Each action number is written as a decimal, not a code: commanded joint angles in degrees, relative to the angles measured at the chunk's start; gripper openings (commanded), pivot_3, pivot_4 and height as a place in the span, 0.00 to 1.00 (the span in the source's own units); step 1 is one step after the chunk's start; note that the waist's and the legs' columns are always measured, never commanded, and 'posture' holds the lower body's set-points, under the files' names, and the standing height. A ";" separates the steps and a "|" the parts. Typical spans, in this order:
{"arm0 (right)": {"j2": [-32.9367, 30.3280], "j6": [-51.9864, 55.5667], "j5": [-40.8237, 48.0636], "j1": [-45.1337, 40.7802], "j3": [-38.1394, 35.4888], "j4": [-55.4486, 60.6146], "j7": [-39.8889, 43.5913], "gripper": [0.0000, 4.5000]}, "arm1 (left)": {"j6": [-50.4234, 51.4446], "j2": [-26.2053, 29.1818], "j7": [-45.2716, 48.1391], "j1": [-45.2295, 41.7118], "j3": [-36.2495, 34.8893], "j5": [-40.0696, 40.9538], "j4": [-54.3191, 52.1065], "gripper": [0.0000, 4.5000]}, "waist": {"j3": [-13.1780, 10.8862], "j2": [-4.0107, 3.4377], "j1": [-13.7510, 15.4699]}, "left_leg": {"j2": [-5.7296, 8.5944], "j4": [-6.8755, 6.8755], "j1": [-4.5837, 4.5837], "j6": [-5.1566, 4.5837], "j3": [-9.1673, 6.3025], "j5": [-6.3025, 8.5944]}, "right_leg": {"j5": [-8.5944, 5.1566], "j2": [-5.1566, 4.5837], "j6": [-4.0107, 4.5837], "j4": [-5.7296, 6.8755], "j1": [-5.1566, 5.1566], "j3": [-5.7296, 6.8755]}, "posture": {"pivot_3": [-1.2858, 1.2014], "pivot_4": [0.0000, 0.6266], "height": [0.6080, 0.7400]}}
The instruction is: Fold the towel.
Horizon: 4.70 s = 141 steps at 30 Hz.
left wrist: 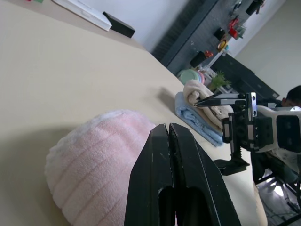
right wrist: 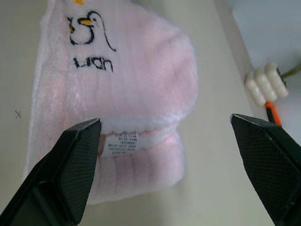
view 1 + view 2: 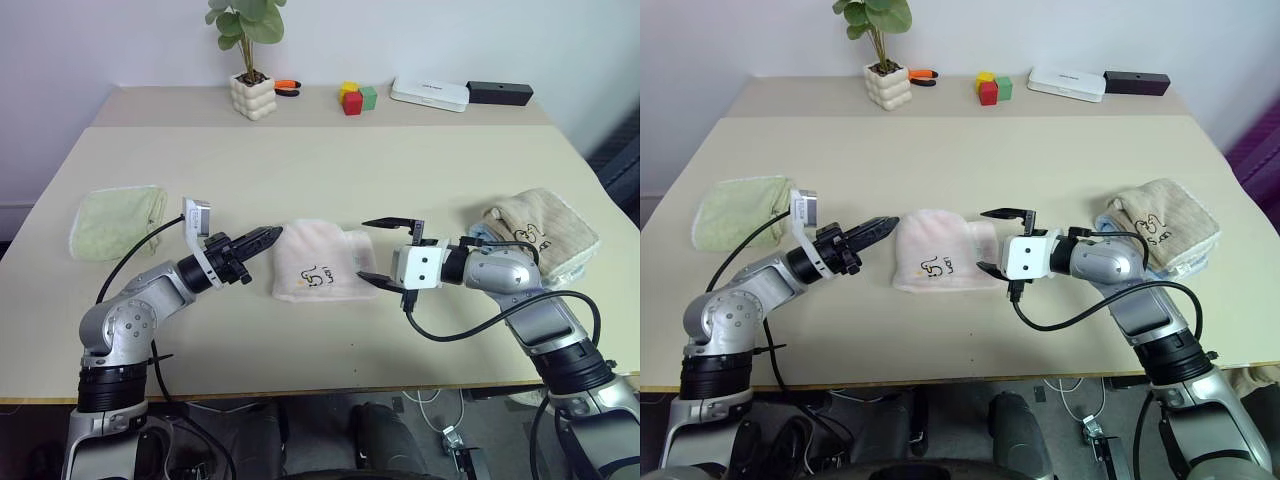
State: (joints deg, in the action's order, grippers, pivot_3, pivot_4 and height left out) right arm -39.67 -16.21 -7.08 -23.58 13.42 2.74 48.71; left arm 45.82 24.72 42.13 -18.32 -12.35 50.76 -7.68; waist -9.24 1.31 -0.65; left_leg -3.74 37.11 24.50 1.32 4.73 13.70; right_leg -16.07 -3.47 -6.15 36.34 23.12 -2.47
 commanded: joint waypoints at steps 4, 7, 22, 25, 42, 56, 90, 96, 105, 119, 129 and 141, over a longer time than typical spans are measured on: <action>-1.87 -4.21 -0.92 -0.66 -0.82 -0.61 0.56 1.00 | -0.38 -0.02 0.15 -0.63 -0.28 0.97 -2.06 0.00 | 0.00 0.00 -0.04 | 0.00 0.01 -0.01 0.01 0.00 -0.01 | 0.00 0.00 0.01 0.01 -0.01 0.00 | 0.52 0.24 0.96; -2.00 -2.11 1.45 -1.46 -2.17 -0.42 1.30 1.00 | -0.53 -0.26 0.10 -0.57 -0.26 1.05 -2.18 0.00 | 0.00 0.00 -0.04 | 0.00 0.01 -0.01 0.01 0.00 -0.01 | 0.00 0.00 0.01 0.02 -0.01 0.00 | 0.52 0.24 0.96; 20.75 35.83 28.01 0.58 -6.76 14.95 -12.59 0.45 | -3.28 -9.84 -11.72 -4.09 1.54 -2.18 -2.41 0.00 | 0.01 -0.01 0.00 | -0.01 0.03 -0.02 0.06 -0.05 -0.03 | 0.01 0.00 -0.02 0.20 0.00 0.02 | 0.52 0.24 0.96; 25.51 37.23 25.84 1.34 -6.12 13.07 -18.70 0.10 | -6.23 -11.54 -13.50 -4.18 2.78 -5.64 -0.84 0.00 | 0.01 -0.01 -0.03 | -0.01 0.03 -0.02 0.06 -0.05 -0.04 | 0.01 0.01 -0.02 0.23 0.03 0.01 | 0.52 0.24 0.96; 31.12 36.84 8.39 2.99 -0.88 -0.15 -34.26 0.01 | -15.74 -17.90 -16.14 -6.12 10.83 -20.20 10.50 0.00 | 0.02 0.00 0.01 | 0.02 0.01 0.01 0.09 -0.03 -0.05 | 0.02 0.03 -0.05 0.30 0.11 0.01 | 0.52 0.24 0.96; 29.04 36.23 3.97 7.56 -3.03 -0.63 -37.14 0.01 | -17.24 -13.88 -13.79 -3.92 11.93 -26.15 12.65 0.00 | 0.04 0.00 -0.08 | 0.00 0.01 -0.03 0.09 -0.05 -0.05 | 0.00 0.04 -0.06 0.33 0.08 0.00 | 0.52 0.24 0.96; 25.25 65.86 40.86 -2.51 -26.44 7.25 -28.84 0.99 | -16.74 -5.18 3.97 -3.09 2.59 -11.89 4.22 1.00 | 0.02 -0.02 -0.18 | -0.03 -0.05 -0.01 0.08 -0.05 -0.05 | -0.01 0.04 -0.04 0.37 0.15 0.01 | 0.52 0.24 0.96; 18.89 63.84 45.40 -3.60 -24.76 11.81 -17.33 0.99 | -13.53 3.05 10.06 -2.00 0.92 -10.09 5.38 1.00 | -0.01 -0.07 -0.35 | -0.04 -0.09 0.00 0.08 -0.03 -0.04 | -0.02 0.04 -0.04 0.37 0.22 -0.01 | 0.52 0.24 0.96; 11.57 49.12 38.88 -0.05 -17.84 12.14 -4.20 0.99 | 13.74 8.12 -0.62 -3.58 -5.64 0.81 10.90 1.00 | -0.05 -0.02 -0.20 | -0.06 -0.07 0.00 0.07 -0.06 -0.04 | -0.04 0.07 -0.12 0.38 0.20 0.01 | 0.52 0.24 0.96; 11.25 46.25 39.29 0.33 -17.55 13.65 -2.68 0.99 | 40.81 2.01 -12.24 -7.75 -11.75 11.70 19.65 1.00 | -0.16 0.15 -0.05 | -0.04 0.01 -0.02 0.09 -0.12 -0.05 | -0.09 0.06 -0.19 0.66 0.27 0.02 | 0.52 0.24 0.96; 4.36 42.92 40.99 3.76 -19.10 15.81 5.85 0.99 | 42.31 -1.72 -15.46 -12.57 -12.05 8.31 28.05 1.00 | -0.14 0.13 -0.02 | 0.05 0.03 -0.11 0.11 -0.15 -0.06 | -0.10 -0.02 -0.16 0.65 0.16 0.03 | 0.52 0.24 0.96; 3.07 40.95 40.76 5.47 -18.59 16.87 8.64 0.99 | 39.92 -6.00 -11.48 -15.08 -4.91 3.26 31.54 1.00 | -0.12 0.13 0.94 | 0.14 0.11 -0.11 0.11 -0.16 -0.06 | -0.18 -0.12 -0.01 0.63 0.06 0.04 | 0.52 0.24 0.96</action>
State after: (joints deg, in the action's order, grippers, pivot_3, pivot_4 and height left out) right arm -36.44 25.80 33.36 -17.60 -4.80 17.78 57.43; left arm 85.48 19.97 30.50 -34.27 -20.70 56.26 21.68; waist -9.36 1.44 0.29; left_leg -3.60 37.22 24.39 1.44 4.57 13.64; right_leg -16.25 -3.60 -6.16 36.96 23.17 -2.43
